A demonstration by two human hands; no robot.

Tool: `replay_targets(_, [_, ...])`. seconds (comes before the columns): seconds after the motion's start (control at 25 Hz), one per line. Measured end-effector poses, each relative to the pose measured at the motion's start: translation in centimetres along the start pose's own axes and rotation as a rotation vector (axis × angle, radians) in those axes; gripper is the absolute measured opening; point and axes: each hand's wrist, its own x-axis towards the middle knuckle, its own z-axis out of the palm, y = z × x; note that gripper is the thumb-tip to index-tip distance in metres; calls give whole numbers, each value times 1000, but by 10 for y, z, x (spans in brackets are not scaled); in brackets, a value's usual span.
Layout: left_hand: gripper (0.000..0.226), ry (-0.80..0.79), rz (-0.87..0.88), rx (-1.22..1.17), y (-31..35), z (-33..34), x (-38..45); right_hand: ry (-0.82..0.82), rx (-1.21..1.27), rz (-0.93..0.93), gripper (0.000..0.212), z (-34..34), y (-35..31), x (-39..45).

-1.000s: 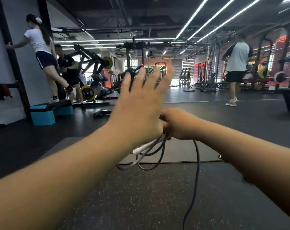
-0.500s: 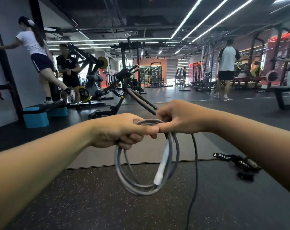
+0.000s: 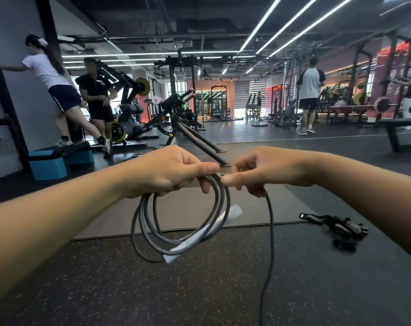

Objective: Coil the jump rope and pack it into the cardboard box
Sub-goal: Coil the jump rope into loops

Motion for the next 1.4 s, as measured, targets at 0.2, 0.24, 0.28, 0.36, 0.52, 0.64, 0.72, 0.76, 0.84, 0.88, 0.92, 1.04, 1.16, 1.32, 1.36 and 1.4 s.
replay_targets(0.2, [54,72,21,-109,-12,-16,-10,182,145,152,36,-23,60,-31])
replay_targets(0.24, [53,82,19,-158,-13,-17,-11,261,169,179,38,-26,73,-40])
replay_targets(0.28, [52,93,19,-218,-14,-19,-13,355,207,206,39,-25,86,-48])
replay_targets(0.36, [50,119,26,-357,-14,-21,-14,535,329,256,44,-15,106,-60])
replay_targets(0.52, [47,284,99,-668,-7,-13,-3,502,905,132,58,41,114,-38])
replay_targets(0.64, [46,459,144,-849,-5,-6,9,289,1110,4,100,77,82,-14])
replay_targets(0.72, [45,574,143,-934,-4,1,15,273,1139,-59,117,92,57,-4])
replay_targets(0.76, [44,626,145,-977,-4,6,17,297,1141,-78,118,97,45,1])
replay_targets(0.84, [45,709,152,-1048,-4,20,20,388,1143,-107,95,107,22,12])
replay_targets(0.88, [45,749,152,-1075,-5,28,21,445,1157,-121,73,110,13,16])
replay_targets(0.92, [46,788,143,-1100,-6,36,22,507,1160,-122,52,110,5,20])
replay_targets(1.04, [48,867,86,-1198,-18,57,20,631,1059,-75,30,102,-4,22])
replay_targets(1.16, [46,884,40,-1077,-38,66,13,618,873,-32,32,87,-2,18])
replay_targets(1.32, [76,950,-192,-335,-54,73,6,613,467,22,29,65,5,18])
replay_targets(1.36, [97,954,-220,-207,-51,73,5,593,349,35,27,60,6,18])
replay_targets(1.4, [111,966,-192,-53,-47,72,4,560,249,48,24,57,7,18])
